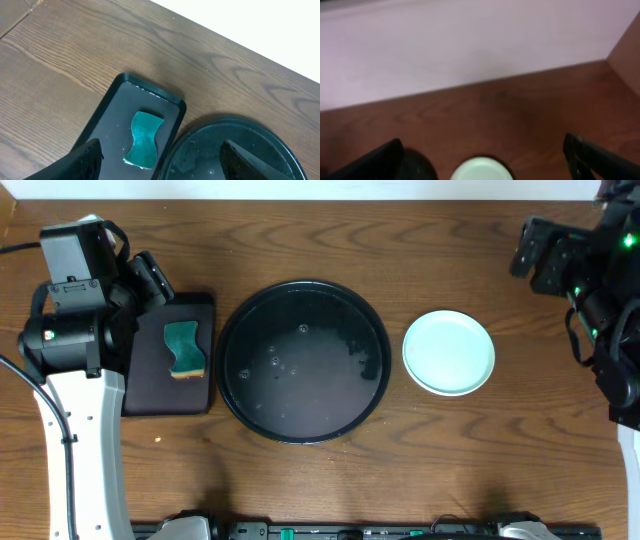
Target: Clean dirty plates on tray and stack at the side
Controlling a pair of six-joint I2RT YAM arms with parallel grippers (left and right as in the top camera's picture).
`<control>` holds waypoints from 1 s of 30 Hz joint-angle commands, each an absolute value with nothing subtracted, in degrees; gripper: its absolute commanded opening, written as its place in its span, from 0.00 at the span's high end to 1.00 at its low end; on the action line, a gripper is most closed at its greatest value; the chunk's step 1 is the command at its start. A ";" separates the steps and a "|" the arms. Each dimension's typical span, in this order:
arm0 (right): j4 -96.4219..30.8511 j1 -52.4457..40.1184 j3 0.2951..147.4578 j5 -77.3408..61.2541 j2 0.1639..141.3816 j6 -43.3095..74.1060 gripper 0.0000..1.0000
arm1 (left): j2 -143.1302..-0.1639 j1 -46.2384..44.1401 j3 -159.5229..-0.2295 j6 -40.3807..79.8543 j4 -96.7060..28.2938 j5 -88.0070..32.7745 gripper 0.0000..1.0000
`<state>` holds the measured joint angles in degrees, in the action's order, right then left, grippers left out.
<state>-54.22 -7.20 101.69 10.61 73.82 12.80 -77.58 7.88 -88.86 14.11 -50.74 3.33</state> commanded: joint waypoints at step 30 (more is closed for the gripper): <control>-17.04 -0.01 39.79 -3.27 30.65 3.62 0.01 | -77.14 8.01 -88.84 13.78 -50.76 3.42 0.24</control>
<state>-21.23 -2.02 49.01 3.18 36.67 9.82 -77.58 7.88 -88.84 14.11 -50.76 3.36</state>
